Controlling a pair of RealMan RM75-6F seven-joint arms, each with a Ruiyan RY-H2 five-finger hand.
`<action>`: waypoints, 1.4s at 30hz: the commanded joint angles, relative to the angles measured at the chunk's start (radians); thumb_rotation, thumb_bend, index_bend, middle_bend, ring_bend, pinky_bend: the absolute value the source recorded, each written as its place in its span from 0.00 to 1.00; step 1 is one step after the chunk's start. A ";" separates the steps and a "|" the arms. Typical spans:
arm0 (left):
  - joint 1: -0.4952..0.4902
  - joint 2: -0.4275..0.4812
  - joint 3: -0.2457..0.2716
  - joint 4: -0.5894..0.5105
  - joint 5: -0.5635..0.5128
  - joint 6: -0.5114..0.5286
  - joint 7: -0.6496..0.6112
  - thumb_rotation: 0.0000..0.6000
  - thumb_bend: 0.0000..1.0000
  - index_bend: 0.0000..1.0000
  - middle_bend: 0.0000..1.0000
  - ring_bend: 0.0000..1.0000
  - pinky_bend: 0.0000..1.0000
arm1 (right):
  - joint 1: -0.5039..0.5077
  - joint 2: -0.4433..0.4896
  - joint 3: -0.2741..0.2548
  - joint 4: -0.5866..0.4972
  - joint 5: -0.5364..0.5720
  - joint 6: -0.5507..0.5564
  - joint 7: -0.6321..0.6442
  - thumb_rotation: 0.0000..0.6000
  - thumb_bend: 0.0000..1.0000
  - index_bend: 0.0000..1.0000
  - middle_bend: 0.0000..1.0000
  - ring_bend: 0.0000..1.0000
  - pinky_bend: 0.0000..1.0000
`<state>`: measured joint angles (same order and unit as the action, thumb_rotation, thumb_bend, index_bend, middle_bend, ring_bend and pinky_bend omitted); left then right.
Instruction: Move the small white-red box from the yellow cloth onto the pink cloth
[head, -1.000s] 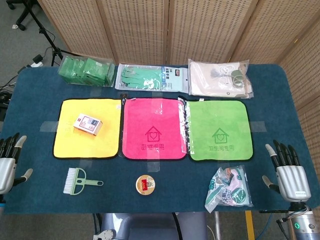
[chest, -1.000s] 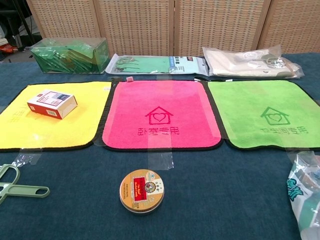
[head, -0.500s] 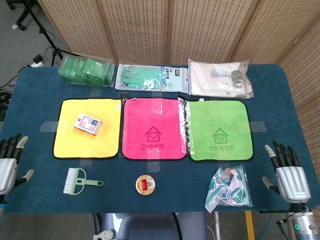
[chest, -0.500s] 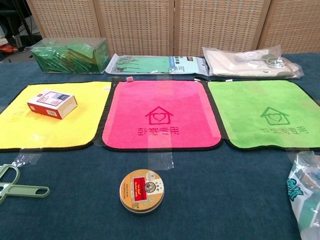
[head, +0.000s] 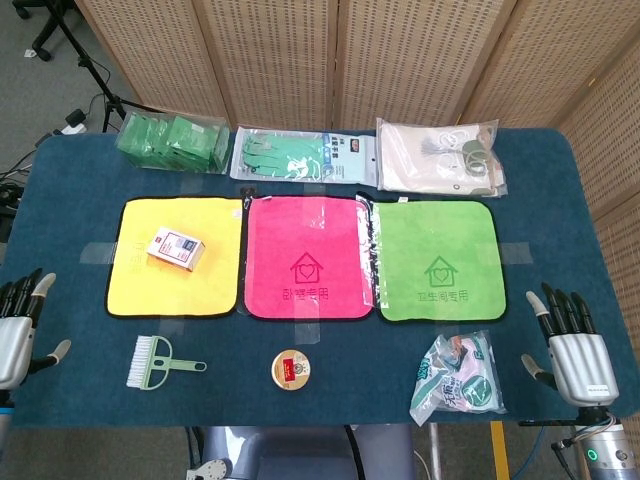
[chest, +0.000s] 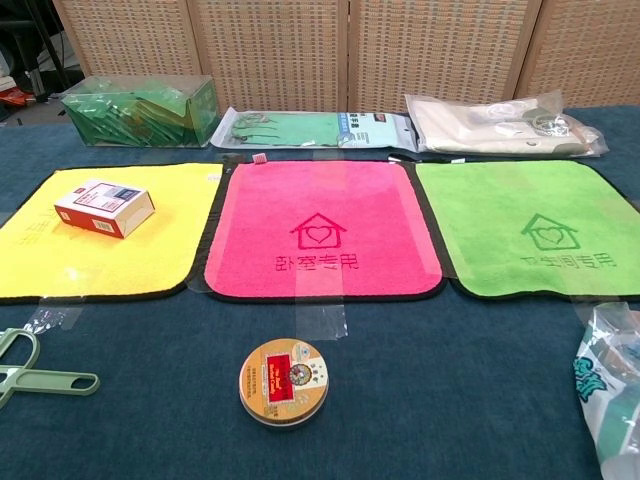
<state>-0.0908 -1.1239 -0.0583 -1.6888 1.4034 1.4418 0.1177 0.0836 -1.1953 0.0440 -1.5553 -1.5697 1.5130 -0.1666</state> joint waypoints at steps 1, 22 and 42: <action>-0.007 0.014 -0.008 -0.024 -0.024 -0.033 -0.075 1.00 0.22 0.00 0.00 0.00 0.00 | 0.001 0.002 0.003 0.000 0.005 -0.002 0.004 1.00 0.24 0.00 0.00 0.00 0.00; -0.217 0.213 -0.127 -0.091 -0.273 -0.583 -0.653 1.00 0.32 0.00 0.00 0.00 0.00 | 0.006 -0.006 -0.002 0.003 0.004 -0.016 -0.011 1.00 0.25 0.00 0.00 0.00 0.00; -0.380 0.130 -0.242 0.132 -0.468 -0.916 -0.917 1.00 0.34 0.00 0.00 0.00 0.00 | 0.017 -0.014 -0.001 0.011 0.021 -0.043 -0.017 1.00 0.25 0.00 0.00 0.00 0.00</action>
<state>-0.4516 -0.9774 -0.2921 -1.5821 0.9568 0.5519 -0.7906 0.1004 -1.2088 0.0432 -1.5443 -1.5492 1.4696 -0.1833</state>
